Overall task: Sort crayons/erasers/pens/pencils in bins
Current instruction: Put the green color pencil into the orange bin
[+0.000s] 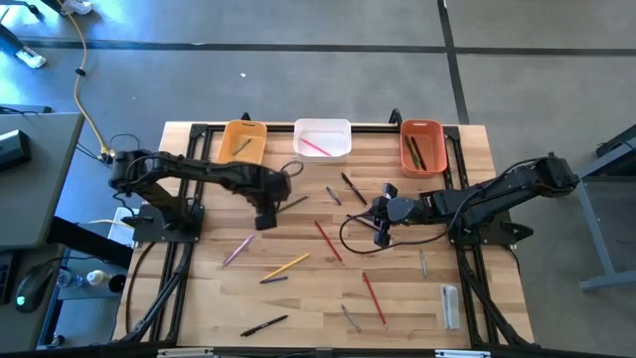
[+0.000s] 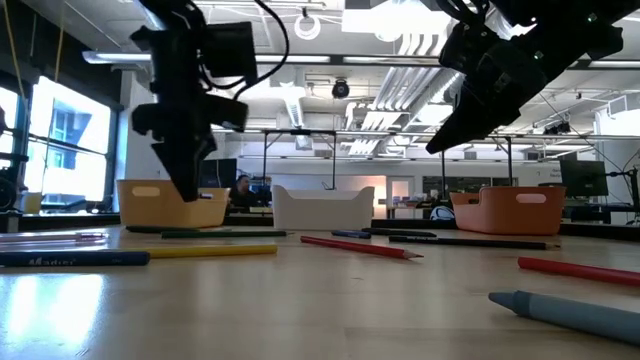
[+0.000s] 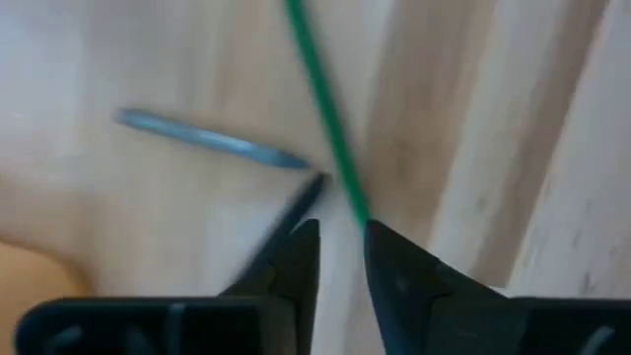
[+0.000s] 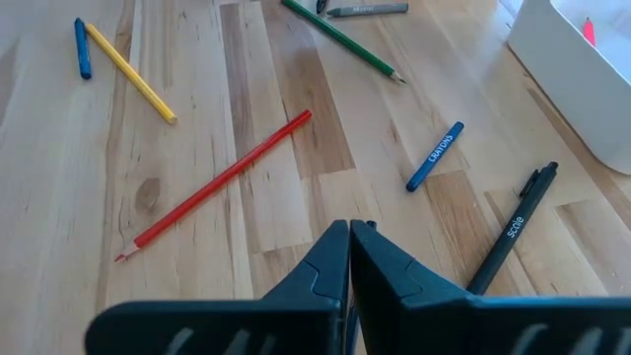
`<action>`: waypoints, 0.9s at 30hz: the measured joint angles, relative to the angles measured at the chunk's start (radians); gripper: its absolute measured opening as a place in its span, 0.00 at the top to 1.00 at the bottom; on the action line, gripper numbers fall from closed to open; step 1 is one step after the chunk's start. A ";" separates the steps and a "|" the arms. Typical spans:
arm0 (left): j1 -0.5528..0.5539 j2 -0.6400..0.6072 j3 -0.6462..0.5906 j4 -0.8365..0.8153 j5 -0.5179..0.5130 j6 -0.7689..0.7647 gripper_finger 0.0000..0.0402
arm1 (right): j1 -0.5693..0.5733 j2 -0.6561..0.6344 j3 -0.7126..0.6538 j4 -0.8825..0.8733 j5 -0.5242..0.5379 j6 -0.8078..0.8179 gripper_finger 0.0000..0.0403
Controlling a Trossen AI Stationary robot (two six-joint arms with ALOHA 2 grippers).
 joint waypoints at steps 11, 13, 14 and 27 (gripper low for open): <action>-0.073 -0.037 -0.220 0.202 -0.035 -0.093 0.75 | 0.003 0.000 0.000 0.008 0.000 -0.023 0.99; -0.077 -0.038 -0.240 0.247 -0.031 -0.100 0.75 | 0.003 0.000 0.000 0.012 0.000 -0.023 0.99; -0.081 -0.038 -0.245 0.254 -0.031 -0.100 0.75 | 0.003 0.000 0.000 0.014 0.000 -0.023 0.99; -0.082 -0.035 -0.247 0.316 -0.079 -0.031 0.75 | 0.003 0.000 0.000 0.014 0.000 -0.026 0.99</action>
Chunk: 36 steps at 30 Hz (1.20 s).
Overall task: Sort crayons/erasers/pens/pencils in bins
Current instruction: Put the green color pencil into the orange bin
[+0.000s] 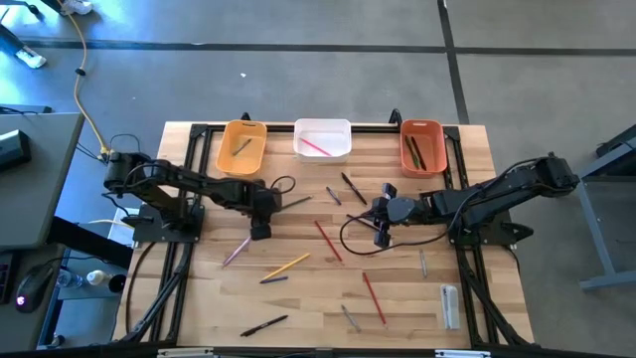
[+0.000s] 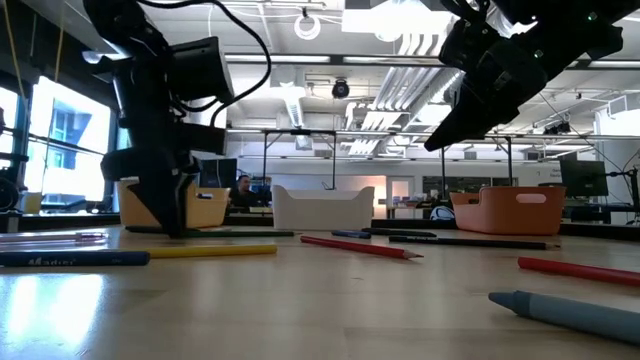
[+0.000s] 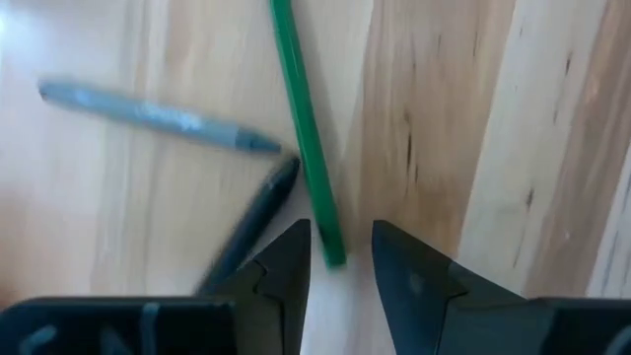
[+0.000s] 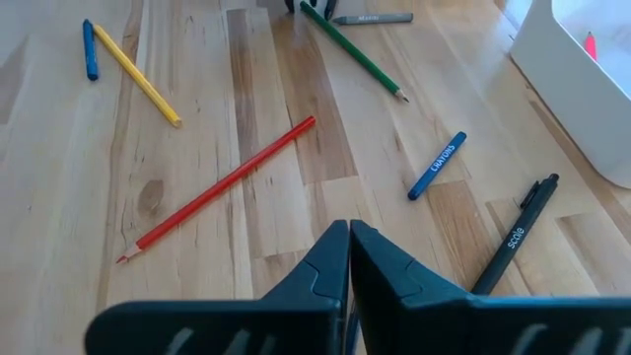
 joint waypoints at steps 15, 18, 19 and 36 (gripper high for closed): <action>0.031 0.002 -0.006 0.009 0.056 0.022 0.87 | 0.000 0.000 0.000 0.000 0.000 -0.008 0.99; 0.031 0.003 -0.026 0.020 0.076 0.028 0.89 | 0.000 0.000 0.000 0.000 0.000 -0.008 0.99; 0.031 0.003 -0.034 0.025 0.080 0.037 0.89 | 0.000 0.000 0.000 0.000 0.000 -0.008 0.99; -0.026 0.002 -0.053 0.064 0.022 0.107 0.99 | -0.006 0.047 0.000 0.091 0.000 -0.069 0.98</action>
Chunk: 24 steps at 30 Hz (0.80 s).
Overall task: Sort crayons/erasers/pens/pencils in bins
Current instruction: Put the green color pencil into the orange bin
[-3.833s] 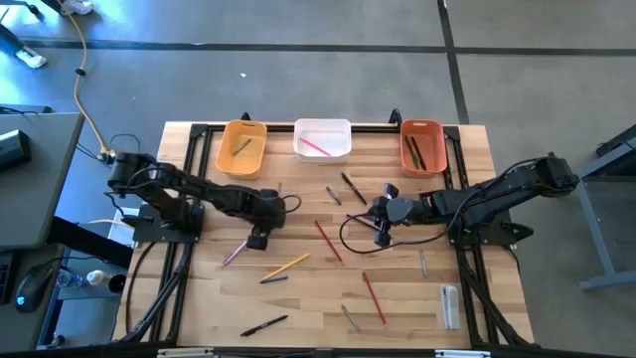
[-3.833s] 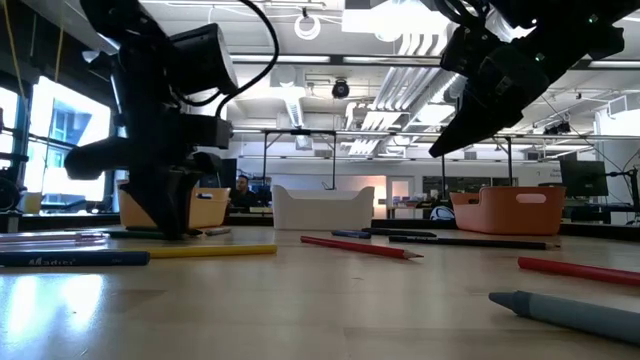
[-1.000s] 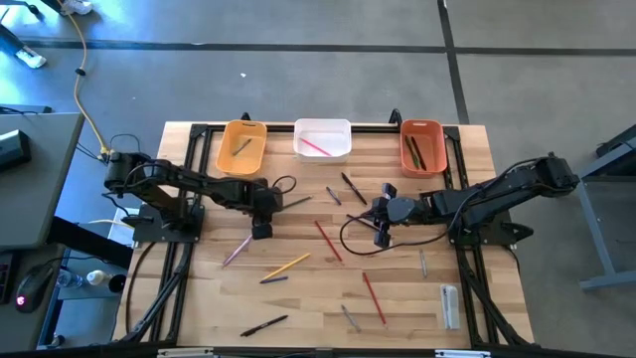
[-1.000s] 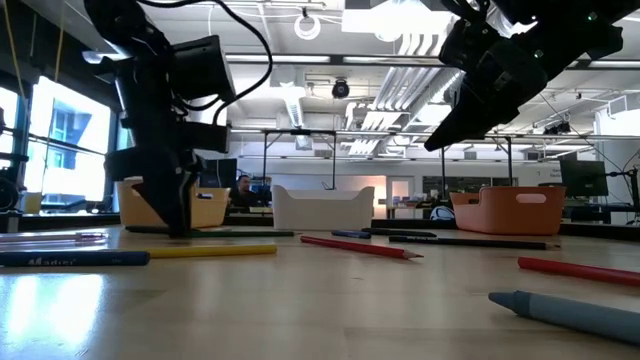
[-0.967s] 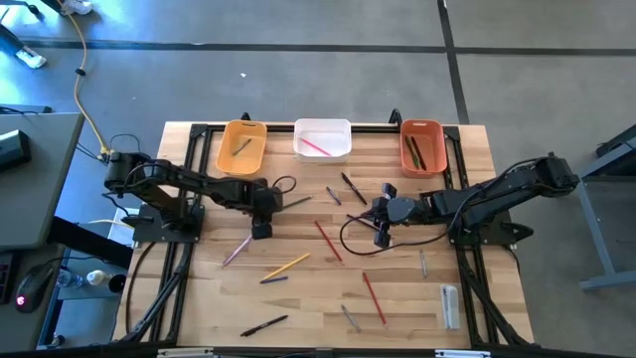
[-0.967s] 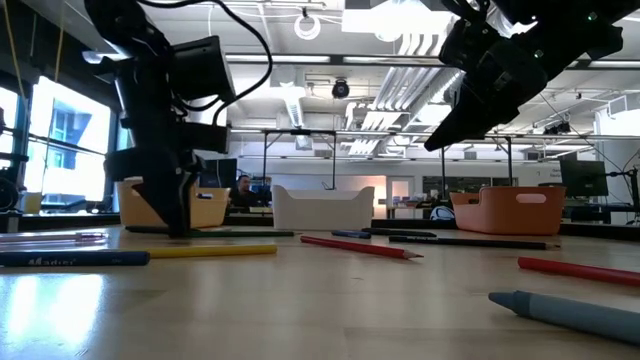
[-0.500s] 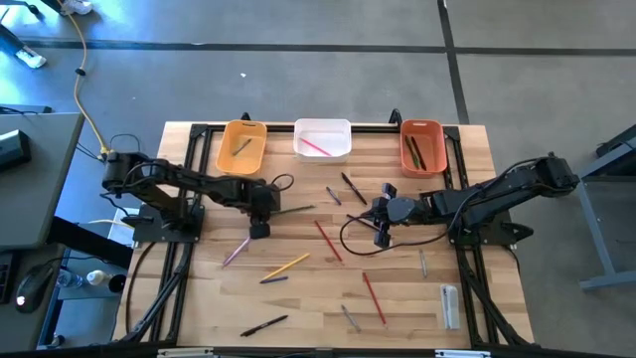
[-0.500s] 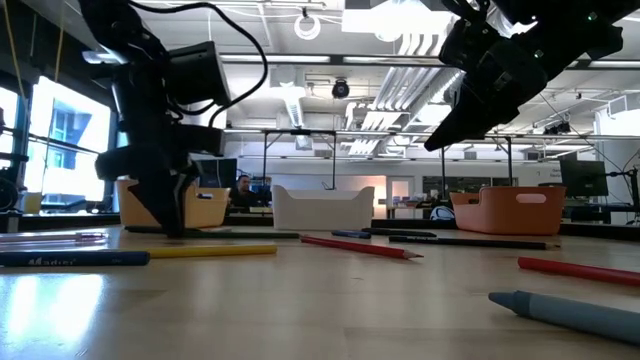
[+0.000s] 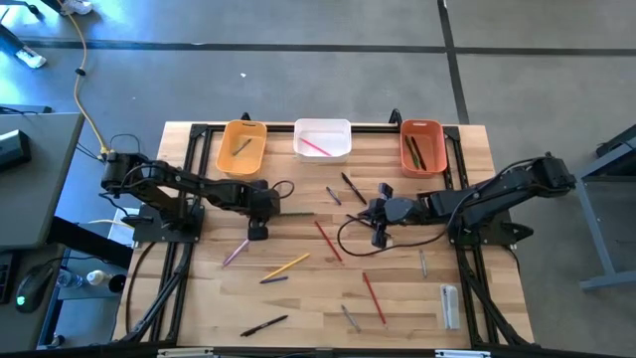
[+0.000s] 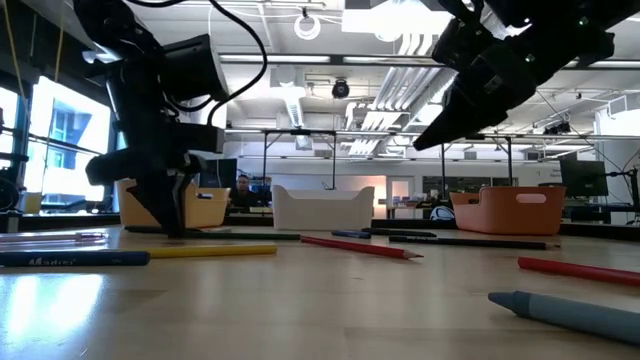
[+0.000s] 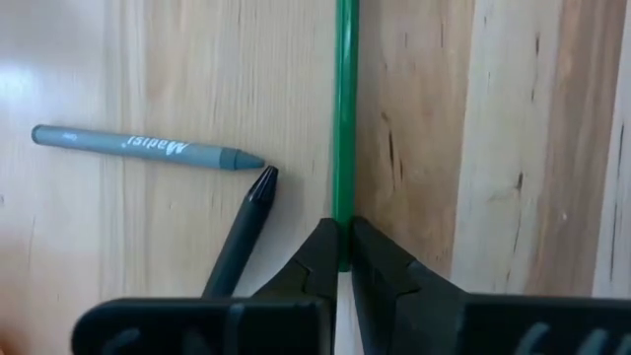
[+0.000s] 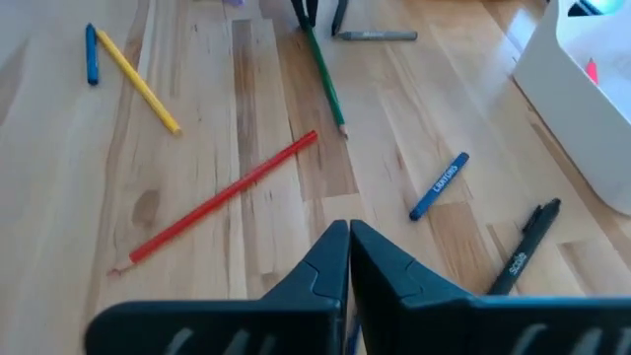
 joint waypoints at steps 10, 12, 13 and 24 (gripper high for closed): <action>-0.002 0.002 -0.002 0.021 0.004 0.012 1.00 | -0.053 0.169 0.000 0.230 0.000 -0.058 0.77; -0.002 0.003 -0.002 0.033 0.008 0.020 1.00 | -0.072 0.209 0.000 0.277 -0.003 -0.051 0.72; -0.002 0.003 -0.003 0.039 0.010 0.020 1.00 | -0.082 0.225 0.000 0.291 -0.013 -0.051 0.70; -0.003 0.001 -0.117 0.336 0.042 -0.007 1.00 | -0.157 0.303 0.012 0.401 -0.138 -0.069 0.58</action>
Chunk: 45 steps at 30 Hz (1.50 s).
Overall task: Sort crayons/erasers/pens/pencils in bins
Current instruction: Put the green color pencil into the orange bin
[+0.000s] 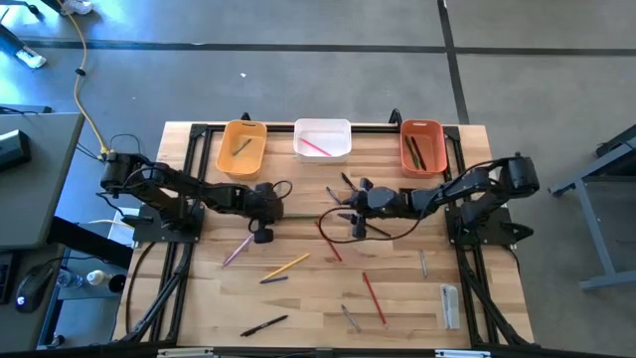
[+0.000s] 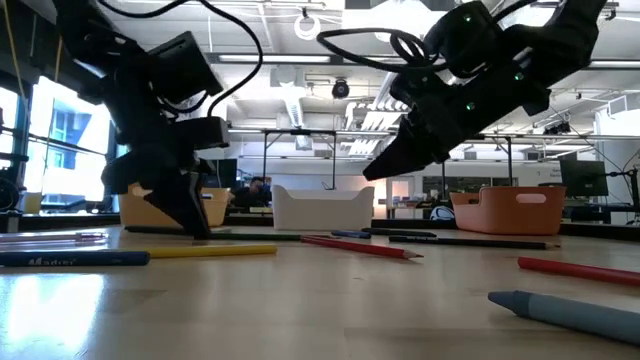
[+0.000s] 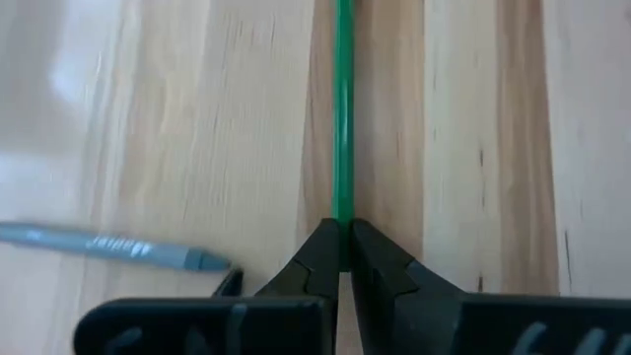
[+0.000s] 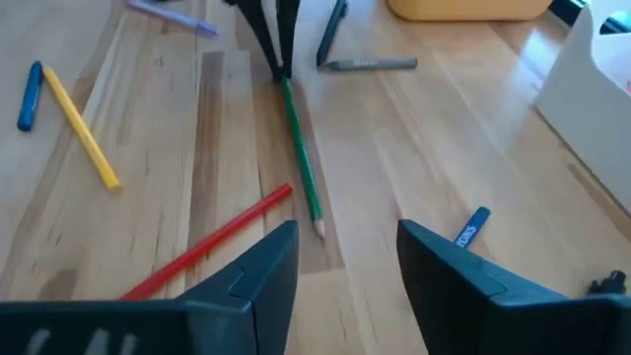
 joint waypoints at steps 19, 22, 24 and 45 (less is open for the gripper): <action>0.000 0.003 -0.096 0.242 0.019 0.009 1.00 | -0.027 0.238 0.245 -0.251 -0.050 -0.039 0.65; 0.000 0.003 -0.096 0.243 0.019 0.008 1.00 | -0.035 0.261 0.281 -0.300 -0.087 -0.057 0.70; 0.000 0.003 -0.096 0.245 0.019 0.008 1.00 | -0.040 0.274 0.292 -0.312 -0.127 -0.060 0.73; 0.000 -0.010 -0.065 0.199 0.015 -0.018 0.92 | -0.046 0.308 0.305 -0.353 -0.140 -0.078 0.98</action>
